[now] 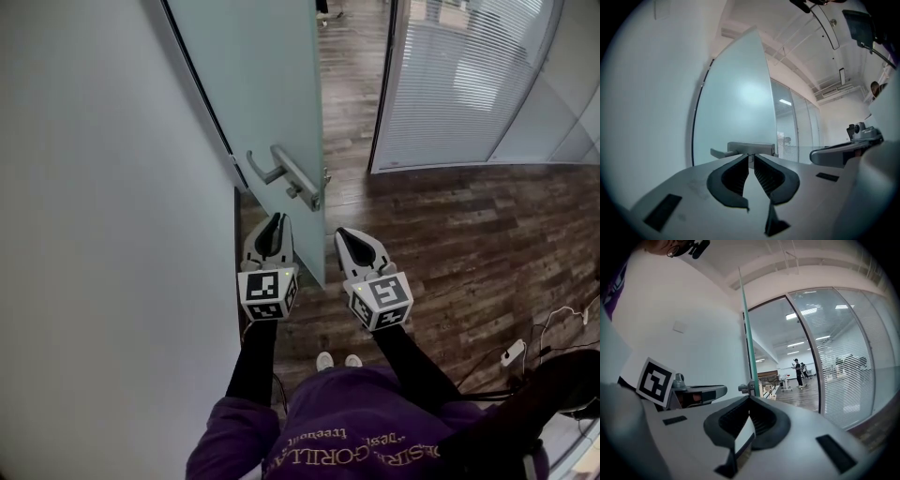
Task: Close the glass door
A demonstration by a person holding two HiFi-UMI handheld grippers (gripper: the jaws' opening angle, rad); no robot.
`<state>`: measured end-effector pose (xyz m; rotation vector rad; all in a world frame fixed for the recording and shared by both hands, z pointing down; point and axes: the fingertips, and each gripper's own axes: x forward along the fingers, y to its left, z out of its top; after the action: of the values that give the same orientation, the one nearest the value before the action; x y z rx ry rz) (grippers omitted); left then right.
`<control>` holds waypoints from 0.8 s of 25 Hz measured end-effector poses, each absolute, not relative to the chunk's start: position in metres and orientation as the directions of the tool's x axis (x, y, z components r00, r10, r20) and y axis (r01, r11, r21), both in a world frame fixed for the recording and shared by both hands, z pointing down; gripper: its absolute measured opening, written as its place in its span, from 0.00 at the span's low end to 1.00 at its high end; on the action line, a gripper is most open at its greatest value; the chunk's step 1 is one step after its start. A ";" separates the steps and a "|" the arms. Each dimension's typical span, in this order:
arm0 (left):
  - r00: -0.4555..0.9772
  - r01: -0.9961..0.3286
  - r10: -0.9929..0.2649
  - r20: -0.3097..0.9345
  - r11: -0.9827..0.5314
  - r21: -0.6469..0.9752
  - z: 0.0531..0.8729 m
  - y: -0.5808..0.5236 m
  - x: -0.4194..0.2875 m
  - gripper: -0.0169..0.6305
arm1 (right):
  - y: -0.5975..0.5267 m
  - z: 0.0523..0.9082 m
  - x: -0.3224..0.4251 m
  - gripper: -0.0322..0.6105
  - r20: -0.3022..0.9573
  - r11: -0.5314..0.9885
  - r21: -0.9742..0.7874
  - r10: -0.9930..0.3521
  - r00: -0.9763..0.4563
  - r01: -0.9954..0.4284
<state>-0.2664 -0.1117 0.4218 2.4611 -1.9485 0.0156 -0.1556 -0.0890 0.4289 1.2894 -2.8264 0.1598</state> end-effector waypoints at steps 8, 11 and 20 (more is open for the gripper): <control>0.254 -0.897 -0.960 0.116 -0.278 -0.343 0.419 -0.155 -0.296 0.21 | -0.086 0.434 -0.156 0.04 0.091 0.649 -0.081 -0.751 -0.654 -0.757; 0.232 -0.803 -0.952 0.197 -0.302 -0.514 0.435 -0.176 -0.301 0.27 | -0.087 0.435 -0.161 0.04 0.089 0.656 -0.076 -0.746 -0.660 -0.751; 0.098 -0.359 -0.948 0.304 -0.319 -0.877 0.459 -0.210 -0.316 0.30 | -0.088 0.430 -0.161 0.04 0.087 0.660 -0.057 -0.744 -0.662 -0.749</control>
<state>-0.3159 -0.2102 0.4587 2.6754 -1.9550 1.8435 -0.1605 -0.0879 0.4302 1.2651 -2.8108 0.1353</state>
